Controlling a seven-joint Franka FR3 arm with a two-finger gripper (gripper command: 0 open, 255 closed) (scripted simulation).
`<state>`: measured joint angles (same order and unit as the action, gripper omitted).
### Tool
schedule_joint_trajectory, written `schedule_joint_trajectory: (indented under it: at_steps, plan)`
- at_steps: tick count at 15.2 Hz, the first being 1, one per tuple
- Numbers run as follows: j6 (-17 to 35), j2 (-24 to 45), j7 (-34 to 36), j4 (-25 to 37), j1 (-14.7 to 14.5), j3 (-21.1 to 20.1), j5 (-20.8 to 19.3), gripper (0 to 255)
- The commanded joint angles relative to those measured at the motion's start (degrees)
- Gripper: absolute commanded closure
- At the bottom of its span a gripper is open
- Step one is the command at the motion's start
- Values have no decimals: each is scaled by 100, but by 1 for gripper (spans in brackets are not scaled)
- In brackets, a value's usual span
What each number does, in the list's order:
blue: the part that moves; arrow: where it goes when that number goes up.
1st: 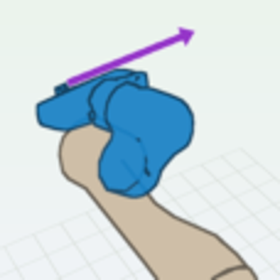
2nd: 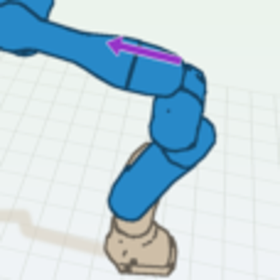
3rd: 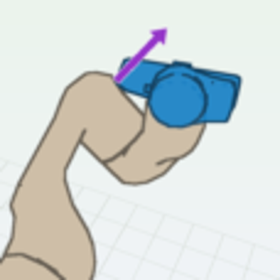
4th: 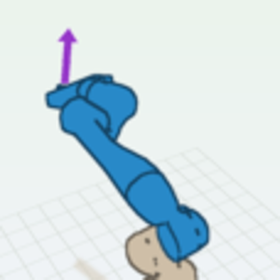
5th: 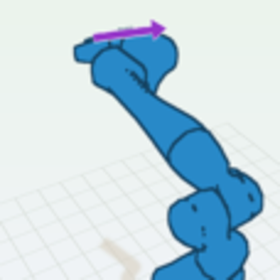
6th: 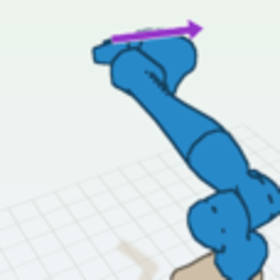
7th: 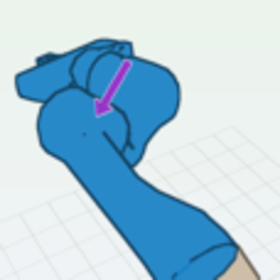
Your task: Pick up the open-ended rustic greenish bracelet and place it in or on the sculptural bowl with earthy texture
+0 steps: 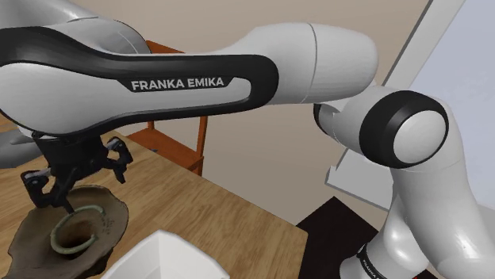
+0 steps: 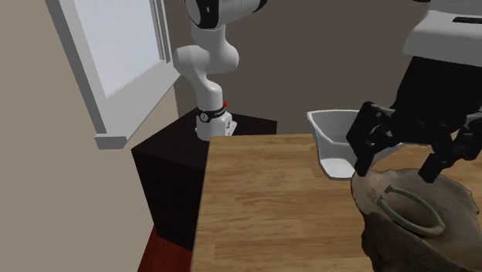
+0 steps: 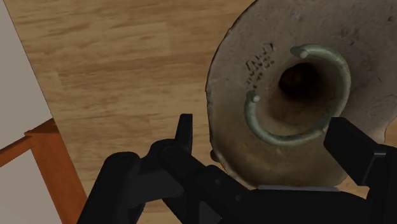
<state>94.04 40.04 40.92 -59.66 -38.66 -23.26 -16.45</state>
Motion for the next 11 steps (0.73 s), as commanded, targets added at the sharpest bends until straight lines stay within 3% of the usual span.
schedule_joint_trajectory:
  at_steps: [1, 3, 11]
  plan:
    - [-369, 102, -40, 484, -102, 12, -17, 0]
    - [-866, 309, -101, 1211, -270, 45, -59, 0]
    - [-867, 310, -101, 1213, -271, 46, -58, 0]
